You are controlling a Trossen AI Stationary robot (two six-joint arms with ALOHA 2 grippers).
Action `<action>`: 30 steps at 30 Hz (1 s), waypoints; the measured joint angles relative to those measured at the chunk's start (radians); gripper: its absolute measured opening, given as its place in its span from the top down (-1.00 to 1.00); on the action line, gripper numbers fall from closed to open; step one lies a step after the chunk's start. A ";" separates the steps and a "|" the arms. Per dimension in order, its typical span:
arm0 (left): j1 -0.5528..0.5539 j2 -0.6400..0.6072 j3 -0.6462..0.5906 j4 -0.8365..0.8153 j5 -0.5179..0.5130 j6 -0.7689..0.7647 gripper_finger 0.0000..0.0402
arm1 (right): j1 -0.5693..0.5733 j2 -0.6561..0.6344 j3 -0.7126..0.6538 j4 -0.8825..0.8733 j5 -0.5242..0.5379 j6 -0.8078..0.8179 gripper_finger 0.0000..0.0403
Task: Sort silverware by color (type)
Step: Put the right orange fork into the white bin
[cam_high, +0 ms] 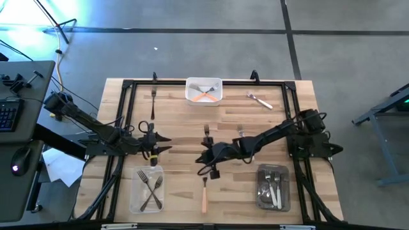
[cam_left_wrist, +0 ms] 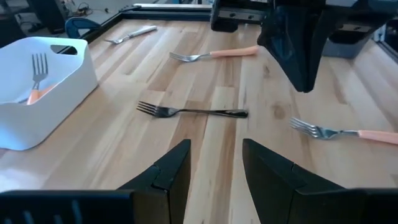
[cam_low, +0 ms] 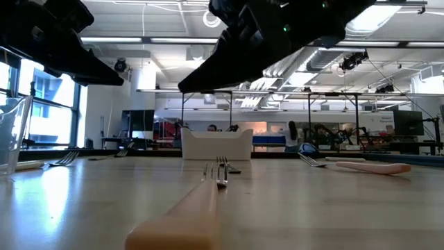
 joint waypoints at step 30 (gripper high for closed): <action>0.138 0.030 0.044 -0.035 0.175 0.022 0.67 | 0.027 -0.562 -0.614 0.398 0.349 0.048 1.00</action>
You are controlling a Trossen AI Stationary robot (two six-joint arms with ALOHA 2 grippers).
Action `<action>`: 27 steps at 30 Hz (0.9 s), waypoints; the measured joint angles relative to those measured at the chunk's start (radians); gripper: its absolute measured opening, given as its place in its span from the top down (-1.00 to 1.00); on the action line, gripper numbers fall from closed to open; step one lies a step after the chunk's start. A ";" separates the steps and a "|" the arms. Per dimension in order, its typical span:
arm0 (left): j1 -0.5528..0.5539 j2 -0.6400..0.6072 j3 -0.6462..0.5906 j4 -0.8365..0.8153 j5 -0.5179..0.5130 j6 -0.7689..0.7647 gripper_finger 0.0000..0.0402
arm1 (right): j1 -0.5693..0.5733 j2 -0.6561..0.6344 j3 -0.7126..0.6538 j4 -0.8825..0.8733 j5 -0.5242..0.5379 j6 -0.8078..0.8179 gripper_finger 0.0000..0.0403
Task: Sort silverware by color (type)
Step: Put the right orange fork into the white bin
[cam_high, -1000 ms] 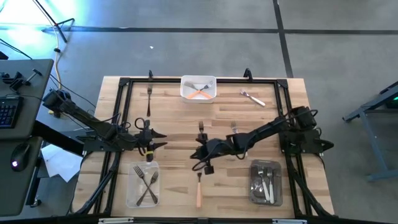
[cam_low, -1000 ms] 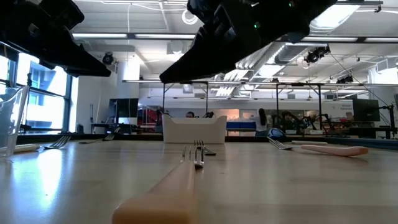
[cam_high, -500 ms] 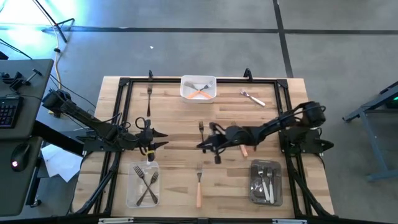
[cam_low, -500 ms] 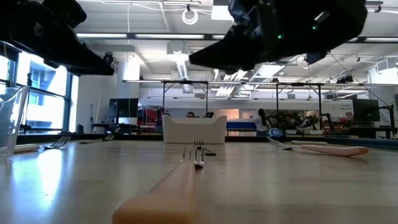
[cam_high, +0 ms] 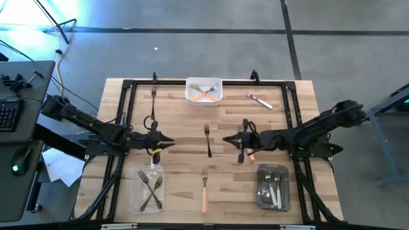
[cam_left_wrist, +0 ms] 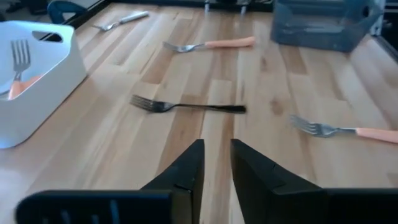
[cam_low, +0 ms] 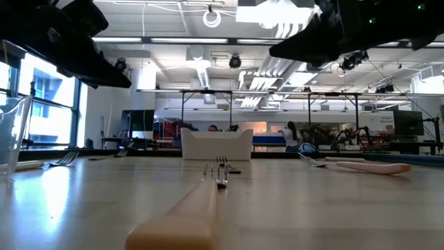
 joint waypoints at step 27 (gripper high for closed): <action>0.037 0.000 0.000 -0.104 -0.061 -0.028 0.93 | -0.079 0.165 0.404 -1.406 -0.073 1.038 0.32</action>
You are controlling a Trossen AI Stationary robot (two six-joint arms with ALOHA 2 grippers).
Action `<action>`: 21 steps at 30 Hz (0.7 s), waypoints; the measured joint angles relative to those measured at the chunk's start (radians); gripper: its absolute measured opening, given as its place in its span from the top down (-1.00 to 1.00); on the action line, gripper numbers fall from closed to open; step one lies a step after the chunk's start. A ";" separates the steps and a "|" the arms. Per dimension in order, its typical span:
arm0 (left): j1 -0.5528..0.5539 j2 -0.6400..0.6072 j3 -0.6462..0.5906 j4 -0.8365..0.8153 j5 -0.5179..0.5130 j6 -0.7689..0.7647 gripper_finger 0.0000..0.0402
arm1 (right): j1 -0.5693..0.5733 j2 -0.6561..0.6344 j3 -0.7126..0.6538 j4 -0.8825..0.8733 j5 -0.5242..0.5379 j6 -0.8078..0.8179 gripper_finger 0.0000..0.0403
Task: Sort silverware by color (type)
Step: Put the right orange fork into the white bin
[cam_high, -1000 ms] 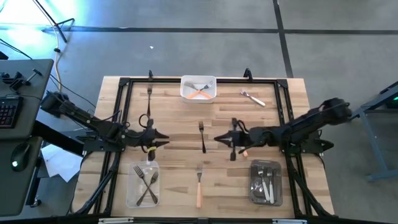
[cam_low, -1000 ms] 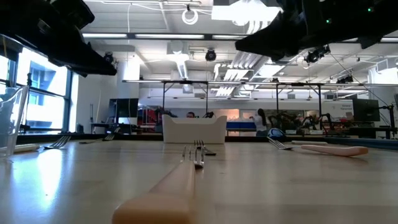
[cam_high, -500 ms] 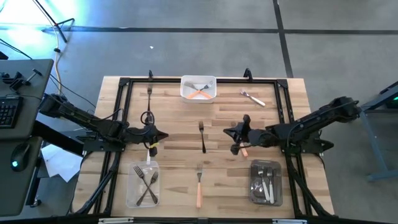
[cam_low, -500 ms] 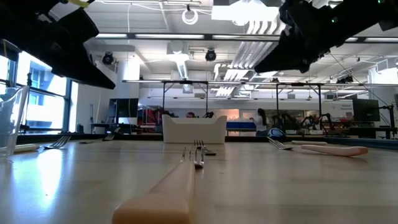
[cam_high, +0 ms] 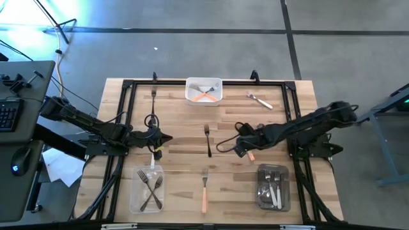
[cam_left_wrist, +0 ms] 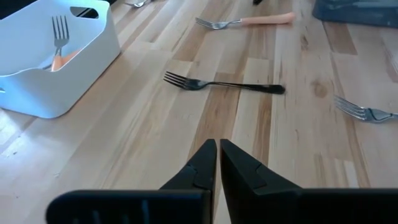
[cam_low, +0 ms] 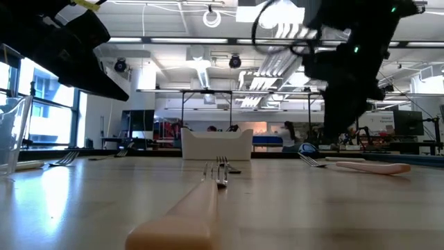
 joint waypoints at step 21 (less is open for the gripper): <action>-0.001 0.000 0.000 -0.006 0.007 -0.004 0.92 | -0.164 0.200 0.006 0.084 -0.131 -0.076 0.82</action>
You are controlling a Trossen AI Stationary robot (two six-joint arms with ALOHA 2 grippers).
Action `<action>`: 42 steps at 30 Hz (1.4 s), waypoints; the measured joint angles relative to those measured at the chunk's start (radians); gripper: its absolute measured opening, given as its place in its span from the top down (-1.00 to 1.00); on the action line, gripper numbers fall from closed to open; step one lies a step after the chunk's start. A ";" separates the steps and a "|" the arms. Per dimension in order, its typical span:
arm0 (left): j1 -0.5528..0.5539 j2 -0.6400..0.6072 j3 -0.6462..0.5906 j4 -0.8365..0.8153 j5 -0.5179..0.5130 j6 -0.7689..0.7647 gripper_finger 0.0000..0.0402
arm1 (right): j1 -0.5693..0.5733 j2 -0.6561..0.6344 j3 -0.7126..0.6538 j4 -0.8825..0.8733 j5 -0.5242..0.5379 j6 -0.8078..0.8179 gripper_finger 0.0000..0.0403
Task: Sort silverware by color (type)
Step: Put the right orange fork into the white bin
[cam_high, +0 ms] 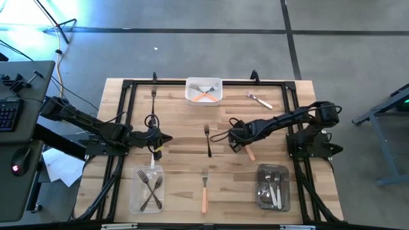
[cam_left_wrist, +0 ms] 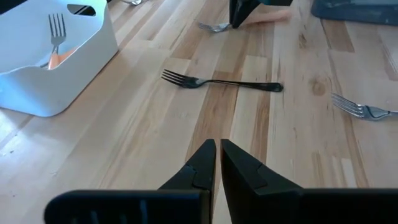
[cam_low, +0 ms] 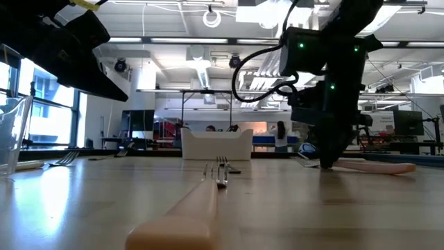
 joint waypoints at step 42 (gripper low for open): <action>0.000 0.000 0.000 0.077 -0.010 0.006 0.92 | -0.457 0.569 1.335 -0.280 -0.106 -0.969 0.94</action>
